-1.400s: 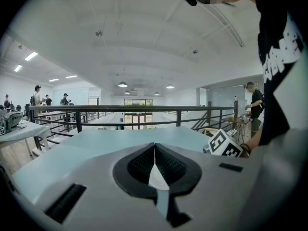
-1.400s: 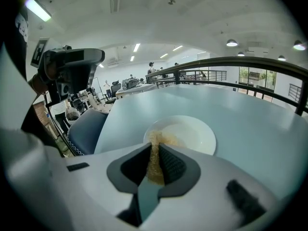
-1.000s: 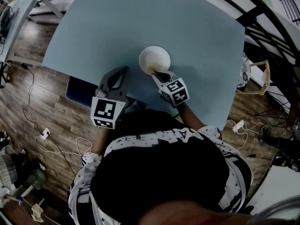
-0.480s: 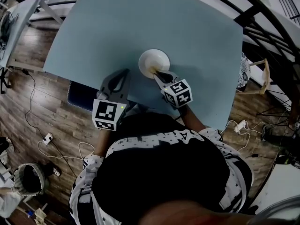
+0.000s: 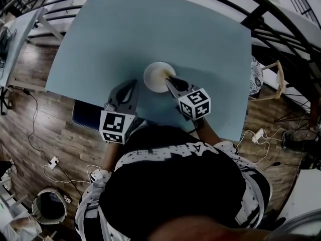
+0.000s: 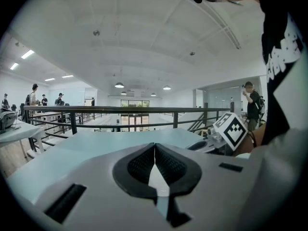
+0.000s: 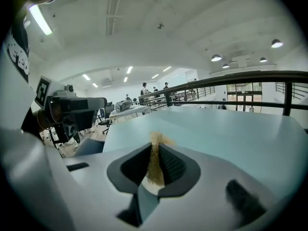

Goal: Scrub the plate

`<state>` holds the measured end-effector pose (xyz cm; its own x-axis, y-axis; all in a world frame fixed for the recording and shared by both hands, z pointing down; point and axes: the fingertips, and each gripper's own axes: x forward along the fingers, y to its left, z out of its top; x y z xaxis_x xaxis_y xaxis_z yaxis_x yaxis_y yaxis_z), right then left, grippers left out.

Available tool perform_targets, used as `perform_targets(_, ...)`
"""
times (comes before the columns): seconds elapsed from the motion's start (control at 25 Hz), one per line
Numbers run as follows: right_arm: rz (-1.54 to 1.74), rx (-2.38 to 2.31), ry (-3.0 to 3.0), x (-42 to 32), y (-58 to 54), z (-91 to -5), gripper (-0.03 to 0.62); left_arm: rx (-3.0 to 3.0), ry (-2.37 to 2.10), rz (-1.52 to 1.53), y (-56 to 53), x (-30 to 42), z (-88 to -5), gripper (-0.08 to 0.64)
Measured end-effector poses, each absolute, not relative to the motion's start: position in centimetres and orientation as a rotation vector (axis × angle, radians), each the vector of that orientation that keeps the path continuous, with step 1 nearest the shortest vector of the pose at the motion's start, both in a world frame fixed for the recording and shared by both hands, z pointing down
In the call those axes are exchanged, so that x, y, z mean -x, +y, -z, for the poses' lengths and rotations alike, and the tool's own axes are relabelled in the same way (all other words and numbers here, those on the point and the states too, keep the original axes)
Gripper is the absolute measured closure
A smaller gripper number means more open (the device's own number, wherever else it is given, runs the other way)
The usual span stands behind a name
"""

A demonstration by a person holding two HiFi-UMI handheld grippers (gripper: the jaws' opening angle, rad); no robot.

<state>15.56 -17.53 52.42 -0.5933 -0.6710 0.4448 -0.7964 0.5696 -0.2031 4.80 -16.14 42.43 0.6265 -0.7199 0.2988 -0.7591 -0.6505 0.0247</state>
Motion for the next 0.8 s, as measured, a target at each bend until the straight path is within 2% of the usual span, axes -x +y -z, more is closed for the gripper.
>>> perform_targets(0.52,-0.548,-1.324,-2.54,-17.3,-18.1,-48.3,0.54,-2.702,-1.162,-0.327,-17.2,-5.8,-42.3,0.546)
perform_targets(0.8,-0.539,-1.34,-2.586,-17.0,-18.4,-46.4,0.54,-2.803,-1.126,-0.425,-17.0,-6.9,-42.6,0.546)
